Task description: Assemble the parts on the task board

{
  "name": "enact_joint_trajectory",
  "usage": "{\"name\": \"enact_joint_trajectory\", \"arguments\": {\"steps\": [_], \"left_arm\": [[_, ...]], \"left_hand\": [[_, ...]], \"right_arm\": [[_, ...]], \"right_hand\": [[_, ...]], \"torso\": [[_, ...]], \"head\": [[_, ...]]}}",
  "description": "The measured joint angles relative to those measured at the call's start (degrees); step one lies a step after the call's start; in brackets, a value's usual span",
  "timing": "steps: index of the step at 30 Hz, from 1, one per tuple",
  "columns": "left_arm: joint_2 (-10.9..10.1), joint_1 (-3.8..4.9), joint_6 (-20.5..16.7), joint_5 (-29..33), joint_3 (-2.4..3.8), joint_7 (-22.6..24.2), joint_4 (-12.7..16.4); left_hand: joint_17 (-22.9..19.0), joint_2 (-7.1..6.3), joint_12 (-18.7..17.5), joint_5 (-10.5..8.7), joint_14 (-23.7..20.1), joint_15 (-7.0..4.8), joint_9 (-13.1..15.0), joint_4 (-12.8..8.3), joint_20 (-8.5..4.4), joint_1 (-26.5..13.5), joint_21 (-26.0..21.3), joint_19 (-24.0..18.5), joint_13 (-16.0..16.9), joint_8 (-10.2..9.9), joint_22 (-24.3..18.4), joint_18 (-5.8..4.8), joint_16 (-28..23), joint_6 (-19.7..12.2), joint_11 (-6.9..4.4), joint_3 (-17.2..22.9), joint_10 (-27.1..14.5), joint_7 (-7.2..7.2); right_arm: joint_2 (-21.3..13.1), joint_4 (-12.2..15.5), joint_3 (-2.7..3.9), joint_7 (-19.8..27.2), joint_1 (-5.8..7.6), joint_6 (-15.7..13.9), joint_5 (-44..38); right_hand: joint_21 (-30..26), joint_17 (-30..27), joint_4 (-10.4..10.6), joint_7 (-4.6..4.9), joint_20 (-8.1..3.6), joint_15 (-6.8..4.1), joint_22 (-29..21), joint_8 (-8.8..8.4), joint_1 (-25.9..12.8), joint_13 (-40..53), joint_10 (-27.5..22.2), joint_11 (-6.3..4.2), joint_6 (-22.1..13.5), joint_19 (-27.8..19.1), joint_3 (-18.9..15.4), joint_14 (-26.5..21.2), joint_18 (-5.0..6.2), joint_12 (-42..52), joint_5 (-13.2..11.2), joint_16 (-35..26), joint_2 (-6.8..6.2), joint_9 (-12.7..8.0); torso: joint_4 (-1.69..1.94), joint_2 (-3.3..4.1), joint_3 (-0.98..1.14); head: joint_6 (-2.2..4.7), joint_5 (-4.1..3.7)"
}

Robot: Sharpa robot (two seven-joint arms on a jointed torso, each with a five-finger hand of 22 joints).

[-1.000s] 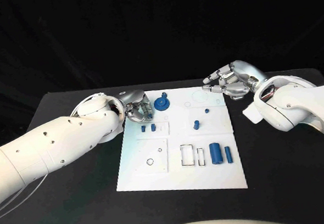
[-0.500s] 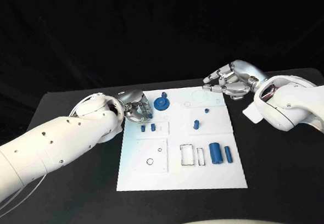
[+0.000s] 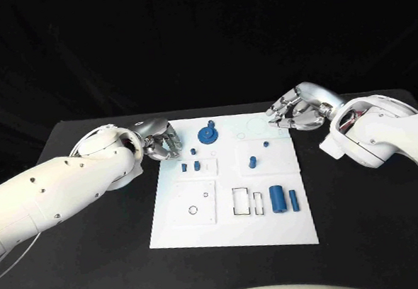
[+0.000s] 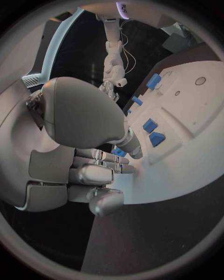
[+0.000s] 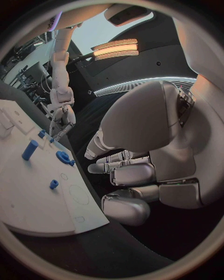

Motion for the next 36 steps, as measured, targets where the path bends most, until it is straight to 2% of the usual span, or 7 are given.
{"name": "enact_joint_trajectory", "arguments": {"steps": [7, 12, 14, 16, 22, 25, 36], "left_arm": [[-3.8, 0.11, -4.9, 9.3, 0.09, 2.3, 1.7], [-6.5, 0.18, -9.0, 24.8, 0.1, 6.9, 4.2], [-7.5, 0.18, -10.1, 32.3, 0.1, 9.4, 5.5], [-8.2, 0.18, -10.8, 38.5, 0.08, 11.5, 6.6], [-9.8, 0.18, -11.9, 55.0, 0.05, 18.1, 9.3], [-10.3, 0.18, -12.4, 60.8, 0.05, 21.2, 10.4], [-11.4, 0.19, -13.6, 70.7, 0.05, 26.7, 13.2]], "left_hand": [[-6.8, 0.0, -0.2, 0.0, -1.7, 0.41, 0.0, 0.2, 0.47, 0.0, -2.7, -1.6, 0.2, 0.3, -3.2, 0.93, -3.3, 0.9, -0.16, 0.6, 0.2, 0.22], [-18.8, 0.18, -0.2, 0.0, -6.5, 0.48, -0.2, 0.2, 0.48, 0.2, -11.1, -7.8, 0.3, 0.3, -13.0, 2.7, -10.5, 1.6, -0.1, 1.1, 0.3, 0.53], [-25.0, 0.18, -0.2, 0.0, -9.1, 0.58, -0.4, 0.2, 0.55, 0.2, -15.9, -11.0, 0.4, 0.3, -18.2, 4.15, -14.6, 1.6, 0.02, 1.1, 0.2, 0.53], [-29.0, 0.19, -0.2, 0.0, -11.3, 0.63, -0.5, 0.2, 0.65, -0.5, -19.7, -13.4, 0.6, 0.3, -22.0, 4.16, -17.6, 1.8, 0.1, 1.0, 0.1, 0.32], [-31.9, -0.29, 0.5, 0.0, -13.2, 0.33, -0.6, 0.2, 0.62, -1.3, -23.8, -14.9, 1.2, 0.3, -24.9, 4.15, -21.0, 2.4, -0.41, 0.0, 2.1, 0.13], [-32.4, -0.29, 0.5, 0.0, -13.2, 0.33, -0.7, 0.1, 0.62, -1.3, -24.4, -14.9, 1.3, 0.3, -25.5, 4.14, -21.6, 2.6, -0.51, -0.1, 2.2, -0.07], [-32.9, 0.18, 0.5, 0.0, -13.2, 0.33, -0.8, -0.4, 0.62, -1.3, -25.0, -14.9, 1.4, 0.3, -25.9, 4.88, -22.3, 2.6, -0.51, 0.1, 2.2, -0.07]], "right_arm": [[0.4, 0.4, 0.01, -3.9, 0.0, 3.4, -13.8], [1.2, 0.9, 0.01, -7.3, 0.0, 5.7, -24.4], [1.6, 1.1, 0.01, -8.6, -0.03, 6.6, -28.2], [1.9, 1.1, 0.01, -9.7, -0.09, 7.3, -31.2], [3.2, 1.3, 0.01, -12.3, -0.41, 9.3, -37.9], [3.7, 1.3, 0.01, -13.2, -0.6, 10.2, -39.9], [5.1, 0.8, -0.02, -14.7, -1.18, 12.6, -43.2]], "right_hand": [[3.3, 1.1, -0.6, -0.45, 0.1, 0.0, 2.7, -0.34, 0.4, -4.3, 1.3, 0.02, 1.5, 0.9, 2.8, 0.0, 0.0, -4.3, -2.0, 0.9, -0.38, 0.0], [3.6, 1.1, -0.2, -0.45, 0.14, 0.0, 2.7, -0.79, -0.8, -6.6, 1.3, 0.02, 1.9, 0.9, 3.9, 0.0, 0.0, -6.7, -4.7, 1.2, -1.55, -0.2], [3.6, 1.0, 0.1, -0.45, 0.26, 0.0, 2.7, -1.0, -1.5, -7.5, 1.0, 0.28, 1.9, 1.0, 4.2, 0.0, 0.0, -7.6, -5.0, 1.2, -2.2, -0.3], [3.6, 0.9, 0.2, -0.45, 0.33, 0.0, 2.7, -1.36, -2.0, -8.0, 0.6, 0.63, 1.9, 1.1, 4.2, 0.0, 0.0, -8.2, -5.3, 1.2, -2.7, -0.3], [5.0, 1.2, 0.3, -0.45, 0.54, 0.21, 2.7, -1.89, -2.2, -9.2, -0.2, 0.85, 1.9, 1.3, 4.4, 0.2, -0.04, -9.1, -5.4, 1.6, -3.68, -0.5], [5.6, 1.3, 0.3, -0.45, 0.54, 0.21, 2.7, -1.89, -2.2, -9.3, -0.4, 1.06, 1.9, 1.3, 4.4, 0.2, -0.91, -9.4, -5.4, 1.6, -3.68, -0.5], [7.0, 1.7, 0.3, -0.15, 0.54, 0.43, 2.7, -1.89, -2.2, -9.9, -0.3, 1.05, 2.2, 1.3, 5.3, 0.0, -0.91, -9.4, -5.4, 2.1, -3.68, -0.5]], "torso": [[0.03, -0.05, 0.01], [-0.03, 0.01, 0.01], [-0.03, 0.04, 0.01], [-0.02, 0.08, 0.0], [0.04, 0.12, -0.07], [0.0, 0.12, -0.09], [0.07, 0.17, -0.13]], "head": [[0.68, -1.3], [1.31, -2.48], [1.46, -2.94], [1.54, -3.26], [1.63, -3.73], [1.61, -3.66], [1.32, -3.79]]}}
